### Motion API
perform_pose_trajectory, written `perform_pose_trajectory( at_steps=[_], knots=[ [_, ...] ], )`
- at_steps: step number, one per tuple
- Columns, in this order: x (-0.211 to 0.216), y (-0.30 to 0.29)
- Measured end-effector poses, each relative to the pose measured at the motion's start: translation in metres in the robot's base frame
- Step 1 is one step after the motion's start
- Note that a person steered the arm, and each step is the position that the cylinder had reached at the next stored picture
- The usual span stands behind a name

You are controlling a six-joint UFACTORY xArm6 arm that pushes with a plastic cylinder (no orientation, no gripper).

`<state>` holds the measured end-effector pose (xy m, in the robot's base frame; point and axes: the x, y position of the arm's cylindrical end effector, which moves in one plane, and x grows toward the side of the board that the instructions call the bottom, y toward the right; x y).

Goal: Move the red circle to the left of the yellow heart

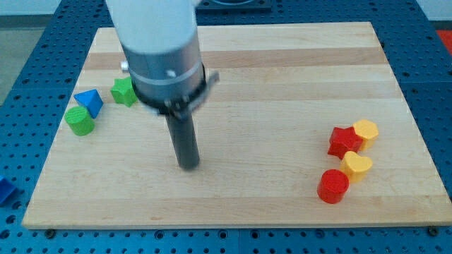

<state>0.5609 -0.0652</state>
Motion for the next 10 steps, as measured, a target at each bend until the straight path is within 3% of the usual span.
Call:
perform_pose_trajectory(
  at_steps=[1,2,4,5,6,7,8,9,10],
  knots=[
    [0.058,0.01],
    [0.057,0.042],
    [0.057,0.198],
    [0.038,0.243],
    [-0.009,0.284],
    [-0.056,0.306],
    [-0.063,0.288],
    [-0.037,0.289],
    [-0.092,0.257]
  ],
)
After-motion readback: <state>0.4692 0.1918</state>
